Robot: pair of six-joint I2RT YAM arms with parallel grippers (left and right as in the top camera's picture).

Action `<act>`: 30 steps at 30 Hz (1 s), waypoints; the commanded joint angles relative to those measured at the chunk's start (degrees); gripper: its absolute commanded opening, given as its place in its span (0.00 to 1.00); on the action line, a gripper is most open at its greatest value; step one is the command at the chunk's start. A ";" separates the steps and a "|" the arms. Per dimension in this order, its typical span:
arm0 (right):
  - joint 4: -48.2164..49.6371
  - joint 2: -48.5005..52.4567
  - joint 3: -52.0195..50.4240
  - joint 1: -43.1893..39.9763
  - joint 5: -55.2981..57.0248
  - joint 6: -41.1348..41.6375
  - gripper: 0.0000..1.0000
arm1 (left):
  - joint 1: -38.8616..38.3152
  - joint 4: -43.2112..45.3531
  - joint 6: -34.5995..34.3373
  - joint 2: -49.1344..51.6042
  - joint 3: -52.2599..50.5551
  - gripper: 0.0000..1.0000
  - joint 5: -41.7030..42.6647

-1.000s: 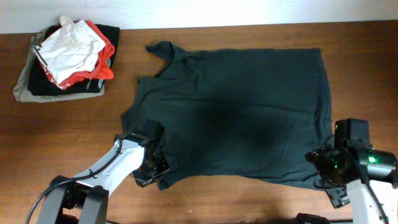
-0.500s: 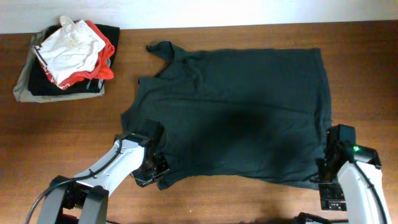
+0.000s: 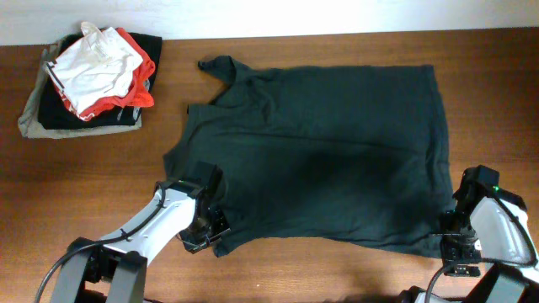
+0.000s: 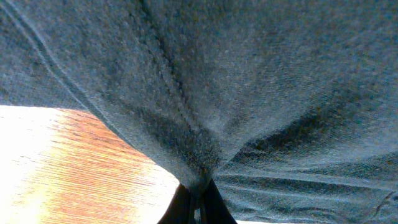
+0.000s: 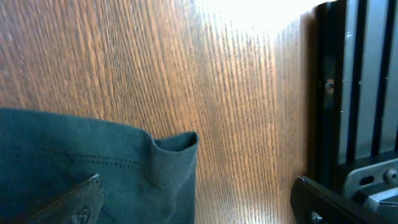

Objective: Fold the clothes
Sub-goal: 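Grasp the bottom hem corners with the left and right grippers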

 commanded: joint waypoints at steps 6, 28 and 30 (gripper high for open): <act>6.69 0.81 -5.66 -0.44 -2.34 -1.88 0.99 | 0.09 0.44 -0.07 2.23 -1.62 0.01 -3.23; 8.28 0.81 -5.88 -0.44 -2.47 -1.20 0.53 | 0.09 0.24 -0.07 2.23 -1.62 0.01 -3.21; 8.55 0.81 -5.88 -0.44 -2.27 -1.20 0.51 | 0.09 0.22 -0.07 2.23 -1.62 0.01 -3.21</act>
